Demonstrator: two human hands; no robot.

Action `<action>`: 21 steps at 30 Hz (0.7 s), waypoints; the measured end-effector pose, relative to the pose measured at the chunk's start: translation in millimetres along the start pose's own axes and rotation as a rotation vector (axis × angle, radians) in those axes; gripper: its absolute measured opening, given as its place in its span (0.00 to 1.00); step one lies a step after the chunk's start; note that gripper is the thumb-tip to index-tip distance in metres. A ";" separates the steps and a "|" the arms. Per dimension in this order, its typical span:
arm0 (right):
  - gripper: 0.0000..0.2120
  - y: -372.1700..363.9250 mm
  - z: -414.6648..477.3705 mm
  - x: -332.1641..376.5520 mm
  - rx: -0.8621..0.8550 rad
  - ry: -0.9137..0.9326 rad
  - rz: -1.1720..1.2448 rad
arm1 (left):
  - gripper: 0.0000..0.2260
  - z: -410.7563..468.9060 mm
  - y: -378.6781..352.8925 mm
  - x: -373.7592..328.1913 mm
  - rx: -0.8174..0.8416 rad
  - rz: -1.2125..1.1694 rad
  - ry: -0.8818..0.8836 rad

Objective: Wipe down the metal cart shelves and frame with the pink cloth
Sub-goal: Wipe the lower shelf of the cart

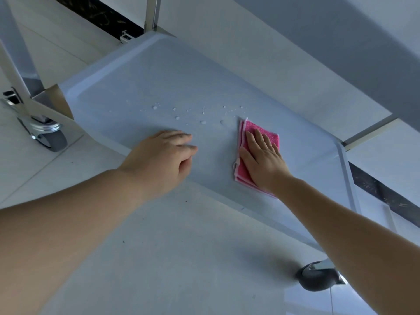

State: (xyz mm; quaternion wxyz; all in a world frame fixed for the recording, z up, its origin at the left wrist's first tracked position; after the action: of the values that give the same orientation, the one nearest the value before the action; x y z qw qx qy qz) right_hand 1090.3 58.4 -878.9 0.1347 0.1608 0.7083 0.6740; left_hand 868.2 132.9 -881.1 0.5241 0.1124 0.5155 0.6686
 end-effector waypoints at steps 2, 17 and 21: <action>0.26 1.6 23.8 -6.0 -0.028 -0.011 0.006 | 0.19 0.4 -0.9 3.6 -0.006 -0.009 -0.002; 0.29 3.0 151.8 -64.0 -0.048 -0.137 -0.049 | 0.18 2.7 -6.5 -2.0 -0.059 0.026 -0.008; 0.32 4.5 170.1 -69.2 -0.045 -0.179 -0.068 | 0.18 4.4 -8.2 -1.3 -0.056 0.016 -0.009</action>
State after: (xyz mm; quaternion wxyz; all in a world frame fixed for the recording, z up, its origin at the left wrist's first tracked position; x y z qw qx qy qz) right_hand 1222.9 185.3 -885.6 0.2238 0.1934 0.6831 0.6677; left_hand 876.6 133.6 -885.3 0.5240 0.1050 0.4934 0.6863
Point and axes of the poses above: each hand's wrist, its own z-axis towards the middle knuckle, its own y-axis out of the back of the hand, x = y × z, the point moved 5 cm from there along z, towards the middle knuckle, and after that the axes turned 7 degrees about -x, right-handed, at the moved point
